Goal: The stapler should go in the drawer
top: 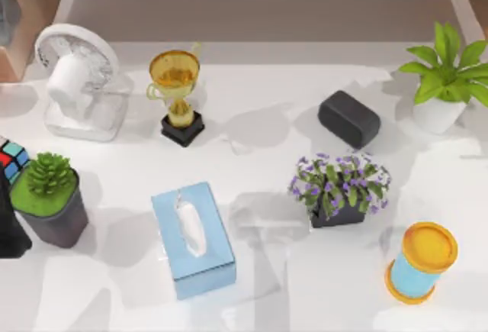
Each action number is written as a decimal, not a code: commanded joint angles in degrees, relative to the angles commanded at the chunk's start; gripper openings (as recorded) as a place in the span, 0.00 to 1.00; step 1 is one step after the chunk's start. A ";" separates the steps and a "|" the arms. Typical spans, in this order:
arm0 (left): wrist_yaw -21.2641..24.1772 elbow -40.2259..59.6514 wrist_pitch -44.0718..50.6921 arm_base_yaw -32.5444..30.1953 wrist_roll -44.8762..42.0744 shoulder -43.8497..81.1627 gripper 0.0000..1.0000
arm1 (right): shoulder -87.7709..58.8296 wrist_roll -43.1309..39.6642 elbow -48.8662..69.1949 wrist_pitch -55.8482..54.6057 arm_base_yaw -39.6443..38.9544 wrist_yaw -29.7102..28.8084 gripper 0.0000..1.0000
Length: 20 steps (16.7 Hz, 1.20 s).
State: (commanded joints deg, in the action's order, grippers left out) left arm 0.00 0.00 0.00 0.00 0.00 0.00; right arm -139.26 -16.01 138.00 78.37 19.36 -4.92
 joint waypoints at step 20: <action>0.00 0.00 0.00 0.00 0.00 0.00 1.00 | 2.97 8.46 13.67 7.28 3.92 0.11 0.00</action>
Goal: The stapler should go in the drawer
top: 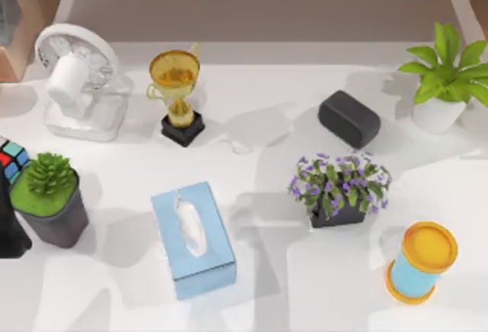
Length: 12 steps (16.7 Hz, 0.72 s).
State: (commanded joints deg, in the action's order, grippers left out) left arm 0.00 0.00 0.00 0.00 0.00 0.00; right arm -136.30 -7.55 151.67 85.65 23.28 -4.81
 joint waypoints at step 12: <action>0.00 0.00 0.00 0.00 0.00 0.00 1.00 | -14.64 -12.00 -9.84 -3.69 -2.11 2.90 0.00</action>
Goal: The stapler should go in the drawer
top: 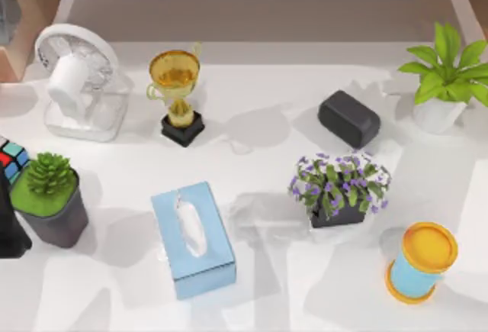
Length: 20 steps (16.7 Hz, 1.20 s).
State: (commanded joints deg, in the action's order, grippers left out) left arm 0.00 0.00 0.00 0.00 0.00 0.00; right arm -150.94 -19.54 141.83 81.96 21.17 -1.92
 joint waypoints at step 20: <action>0.00 0.00 0.00 0.00 0.00 0.00 1.00 | 0.00 0.00 0.00 0.00 0.00 0.00 1.00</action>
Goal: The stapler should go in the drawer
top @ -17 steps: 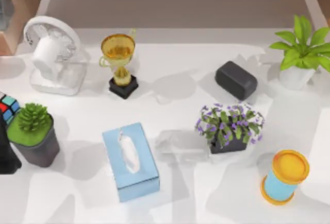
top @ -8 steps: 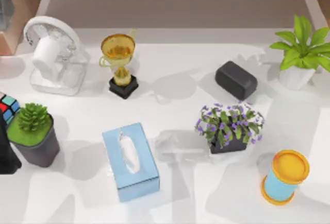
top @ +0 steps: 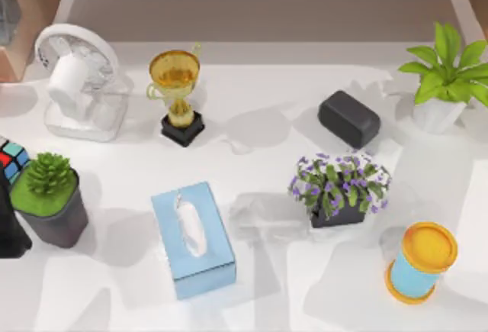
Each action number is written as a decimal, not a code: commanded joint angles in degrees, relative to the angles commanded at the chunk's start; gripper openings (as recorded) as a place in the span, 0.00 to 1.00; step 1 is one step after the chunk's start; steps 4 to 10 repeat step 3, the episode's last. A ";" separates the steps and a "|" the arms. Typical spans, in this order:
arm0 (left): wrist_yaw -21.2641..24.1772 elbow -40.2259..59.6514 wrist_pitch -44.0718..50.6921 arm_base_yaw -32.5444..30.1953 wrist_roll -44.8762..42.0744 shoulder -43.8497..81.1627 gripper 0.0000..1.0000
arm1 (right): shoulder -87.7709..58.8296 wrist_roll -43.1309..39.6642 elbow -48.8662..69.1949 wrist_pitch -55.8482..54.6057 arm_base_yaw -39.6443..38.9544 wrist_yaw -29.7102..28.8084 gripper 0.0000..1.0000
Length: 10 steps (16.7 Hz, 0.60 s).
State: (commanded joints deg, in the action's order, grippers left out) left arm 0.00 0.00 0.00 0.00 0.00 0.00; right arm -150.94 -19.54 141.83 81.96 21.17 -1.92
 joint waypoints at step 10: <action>0.00 0.00 0.00 0.00 0.00 0.00 1.00 | 0.00 0.00 0.00 0.00 0.00 0.00 1.00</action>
